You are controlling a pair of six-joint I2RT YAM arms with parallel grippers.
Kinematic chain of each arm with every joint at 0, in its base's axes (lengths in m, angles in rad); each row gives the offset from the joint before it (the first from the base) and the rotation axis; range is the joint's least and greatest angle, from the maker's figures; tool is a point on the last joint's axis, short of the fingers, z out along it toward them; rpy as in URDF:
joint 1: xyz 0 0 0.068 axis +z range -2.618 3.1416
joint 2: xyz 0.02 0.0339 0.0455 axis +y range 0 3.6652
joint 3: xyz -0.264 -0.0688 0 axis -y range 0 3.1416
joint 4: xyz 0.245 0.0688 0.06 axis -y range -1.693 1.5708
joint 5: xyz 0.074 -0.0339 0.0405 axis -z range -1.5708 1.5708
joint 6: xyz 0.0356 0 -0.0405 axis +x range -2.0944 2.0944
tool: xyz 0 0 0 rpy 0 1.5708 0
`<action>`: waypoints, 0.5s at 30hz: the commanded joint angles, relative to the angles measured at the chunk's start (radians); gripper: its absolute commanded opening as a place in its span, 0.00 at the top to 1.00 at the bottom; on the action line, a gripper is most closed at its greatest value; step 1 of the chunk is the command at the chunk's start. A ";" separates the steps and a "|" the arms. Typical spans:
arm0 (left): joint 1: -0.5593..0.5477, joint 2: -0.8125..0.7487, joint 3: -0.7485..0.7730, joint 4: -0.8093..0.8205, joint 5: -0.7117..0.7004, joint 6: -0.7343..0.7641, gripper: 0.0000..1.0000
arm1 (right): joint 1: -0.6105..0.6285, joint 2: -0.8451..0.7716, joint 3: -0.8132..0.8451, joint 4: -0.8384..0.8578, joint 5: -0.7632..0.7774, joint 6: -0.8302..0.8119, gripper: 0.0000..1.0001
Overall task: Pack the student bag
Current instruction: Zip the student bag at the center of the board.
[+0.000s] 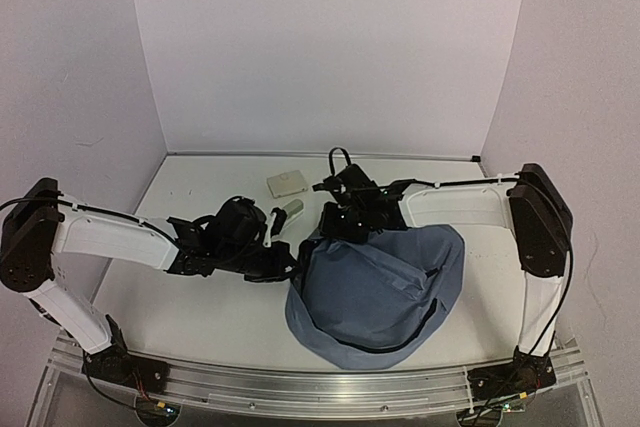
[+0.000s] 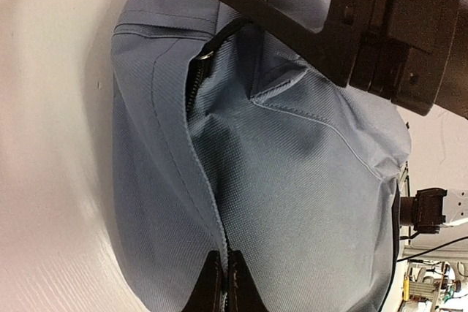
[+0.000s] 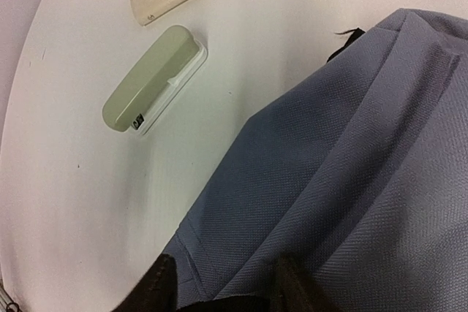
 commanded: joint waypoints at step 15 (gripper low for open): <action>-0.008 -0.009 0.001 0.050 0.006 0.014 1.00 | 0.019 -0.160 -0.149 0.333 -0.154 -0.005 1.00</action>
